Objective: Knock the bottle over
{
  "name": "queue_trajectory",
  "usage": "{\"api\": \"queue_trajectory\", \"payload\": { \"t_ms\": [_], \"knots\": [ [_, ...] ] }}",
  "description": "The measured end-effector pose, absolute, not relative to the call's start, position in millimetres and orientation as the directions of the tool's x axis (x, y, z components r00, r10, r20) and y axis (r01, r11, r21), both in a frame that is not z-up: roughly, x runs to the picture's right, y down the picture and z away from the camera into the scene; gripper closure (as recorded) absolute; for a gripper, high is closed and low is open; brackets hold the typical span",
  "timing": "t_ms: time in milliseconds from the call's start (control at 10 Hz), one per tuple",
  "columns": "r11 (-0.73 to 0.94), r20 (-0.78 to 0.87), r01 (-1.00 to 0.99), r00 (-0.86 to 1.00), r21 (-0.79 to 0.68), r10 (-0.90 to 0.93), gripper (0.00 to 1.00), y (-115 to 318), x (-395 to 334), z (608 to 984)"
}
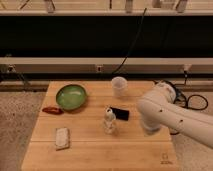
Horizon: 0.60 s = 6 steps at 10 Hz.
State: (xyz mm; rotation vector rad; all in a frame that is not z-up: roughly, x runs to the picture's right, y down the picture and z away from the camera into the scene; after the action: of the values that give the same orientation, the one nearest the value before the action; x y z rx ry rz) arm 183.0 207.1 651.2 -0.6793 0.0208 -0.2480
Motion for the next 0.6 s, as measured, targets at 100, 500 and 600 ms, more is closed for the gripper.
{"api": "queue_trajectory", "payload": {
  "t_ms": [100, 500, 600],
  "knots": [
    [0.747, 0.069, 0.234, 0.967, -0.622, -0.245, 0.98, 207.4, 172.1, 652.2],
    [0.729, 0.102, 0.29, 0.951, -0.619, -0.292, 0.98, 210.3, 135.2, 654.9],
    [0.727, 0.108, 0.304, 0.947, -0.616, -0.304, 0.98, 208.9, 124.3, 655.9]
  ]
}}
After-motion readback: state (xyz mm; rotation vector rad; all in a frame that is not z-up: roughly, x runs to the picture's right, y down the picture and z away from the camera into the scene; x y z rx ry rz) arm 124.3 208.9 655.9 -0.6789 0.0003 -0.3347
